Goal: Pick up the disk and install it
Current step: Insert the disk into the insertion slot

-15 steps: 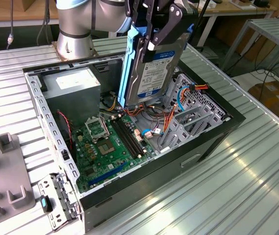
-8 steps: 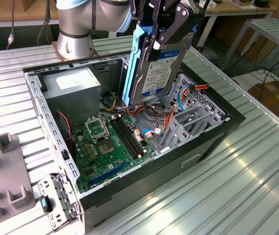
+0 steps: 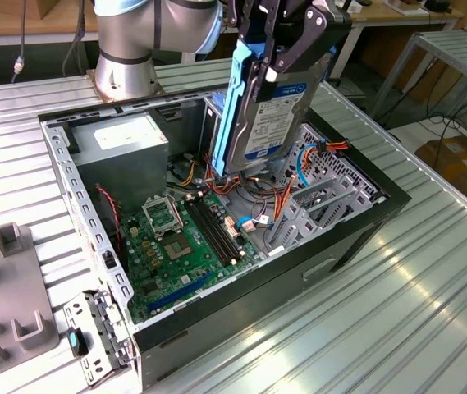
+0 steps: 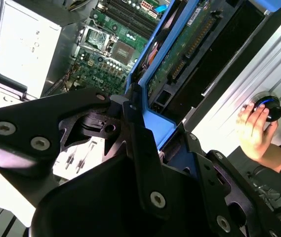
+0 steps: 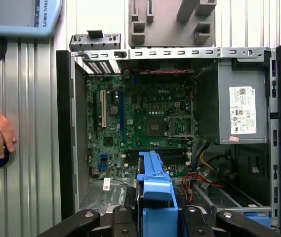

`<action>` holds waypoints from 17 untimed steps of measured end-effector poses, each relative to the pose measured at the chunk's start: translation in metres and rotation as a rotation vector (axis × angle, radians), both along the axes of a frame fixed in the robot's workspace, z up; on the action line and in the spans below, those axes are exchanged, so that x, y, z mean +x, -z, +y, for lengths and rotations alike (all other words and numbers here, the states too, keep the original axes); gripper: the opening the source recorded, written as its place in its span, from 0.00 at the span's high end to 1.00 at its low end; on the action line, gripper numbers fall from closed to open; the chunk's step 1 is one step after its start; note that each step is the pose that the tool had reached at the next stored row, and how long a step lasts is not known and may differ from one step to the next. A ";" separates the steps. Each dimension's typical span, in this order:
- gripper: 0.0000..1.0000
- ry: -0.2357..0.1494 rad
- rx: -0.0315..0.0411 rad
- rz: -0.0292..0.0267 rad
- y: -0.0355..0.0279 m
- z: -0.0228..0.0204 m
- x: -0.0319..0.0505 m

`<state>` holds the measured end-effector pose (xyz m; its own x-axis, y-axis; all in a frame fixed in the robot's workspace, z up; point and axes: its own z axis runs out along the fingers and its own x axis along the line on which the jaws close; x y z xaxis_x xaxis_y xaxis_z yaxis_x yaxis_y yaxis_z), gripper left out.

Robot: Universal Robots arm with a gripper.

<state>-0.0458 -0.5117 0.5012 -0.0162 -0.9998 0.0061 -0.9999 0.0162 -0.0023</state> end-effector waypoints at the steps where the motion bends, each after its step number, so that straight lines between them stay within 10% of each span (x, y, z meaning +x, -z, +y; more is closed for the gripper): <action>1: 0.63 0.000 0.0001 -0.0001 0.0000 0.0000 0.0014; 17: 0.63 0.000 0.0000 0.0000 0.0003 -0.0005 0.0171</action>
